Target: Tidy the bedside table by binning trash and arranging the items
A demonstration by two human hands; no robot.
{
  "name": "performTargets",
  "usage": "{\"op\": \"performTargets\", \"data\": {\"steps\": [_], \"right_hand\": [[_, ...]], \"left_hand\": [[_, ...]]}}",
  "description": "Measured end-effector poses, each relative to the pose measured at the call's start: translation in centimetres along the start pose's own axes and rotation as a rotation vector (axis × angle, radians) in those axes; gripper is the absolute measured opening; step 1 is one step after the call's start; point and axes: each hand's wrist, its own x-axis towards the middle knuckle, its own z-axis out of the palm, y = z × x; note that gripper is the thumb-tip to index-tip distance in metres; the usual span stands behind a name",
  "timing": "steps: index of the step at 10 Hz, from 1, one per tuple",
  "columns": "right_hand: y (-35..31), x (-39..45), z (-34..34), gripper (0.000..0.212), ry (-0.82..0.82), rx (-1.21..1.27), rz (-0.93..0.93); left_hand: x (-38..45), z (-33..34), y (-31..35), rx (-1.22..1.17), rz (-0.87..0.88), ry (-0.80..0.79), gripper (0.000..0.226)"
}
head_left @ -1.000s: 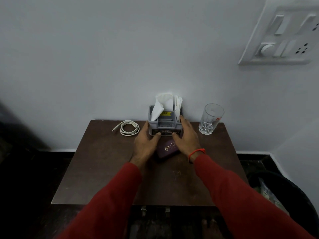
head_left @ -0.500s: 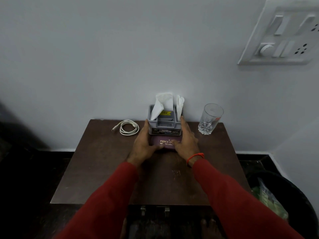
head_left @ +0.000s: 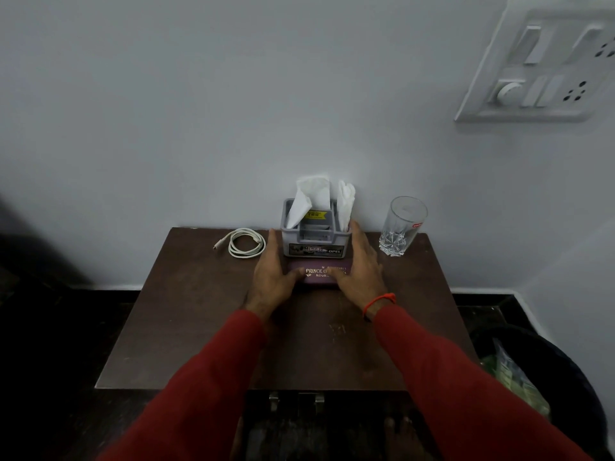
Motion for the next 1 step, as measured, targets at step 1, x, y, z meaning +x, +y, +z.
{"op": "performTargets", "data": {"steps": [1], "right_hand": [[0.31,-0.11,-0.52,0.102,0.038,-0.008,-0.017]], "left_hand": [[-0.44,-0.54,1.0,0.059,0.013,0.074,0.097]]}}
